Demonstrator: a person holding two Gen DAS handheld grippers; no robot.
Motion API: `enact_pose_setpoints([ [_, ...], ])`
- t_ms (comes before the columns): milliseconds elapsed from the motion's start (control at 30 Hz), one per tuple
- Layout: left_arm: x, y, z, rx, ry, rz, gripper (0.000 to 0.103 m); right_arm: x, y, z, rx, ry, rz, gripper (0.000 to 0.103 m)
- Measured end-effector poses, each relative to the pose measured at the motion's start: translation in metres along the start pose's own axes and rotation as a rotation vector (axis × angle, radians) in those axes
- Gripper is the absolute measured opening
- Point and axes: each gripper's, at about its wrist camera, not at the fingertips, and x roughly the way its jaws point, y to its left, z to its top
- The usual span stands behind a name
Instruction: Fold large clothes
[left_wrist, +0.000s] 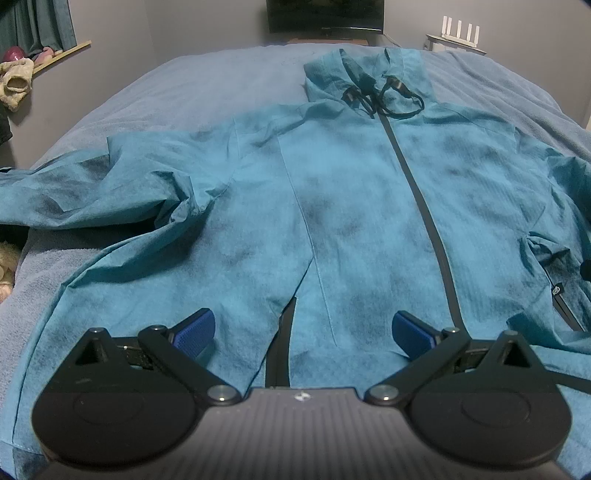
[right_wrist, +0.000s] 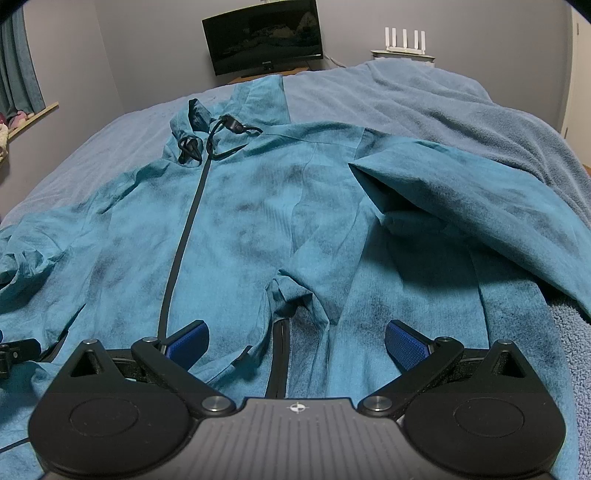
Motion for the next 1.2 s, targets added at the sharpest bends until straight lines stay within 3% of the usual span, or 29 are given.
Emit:
enact_pose_setpoints([
  [967, 0.000, 0.001, 0.001, -0.001, 0.005, -0.003, 0.103, 0.000, -0.003, -0.002, 0.010, -0.010, 0.009, 0.103],
  [1067, 0.001, -0.002, -0.002, -0.001, 0.005, -0.003, 0.103, -0.008, -0.008, -0.003, 0.025, -0.060, 0.039, 0.103],
  [1200, 0.001, -0.002, -0.002, 0.007, 0.008, 0.000, 0.103, -0.035, -0.007, -0.004, -0.009, -0.214, 0.088, 0.103],
])
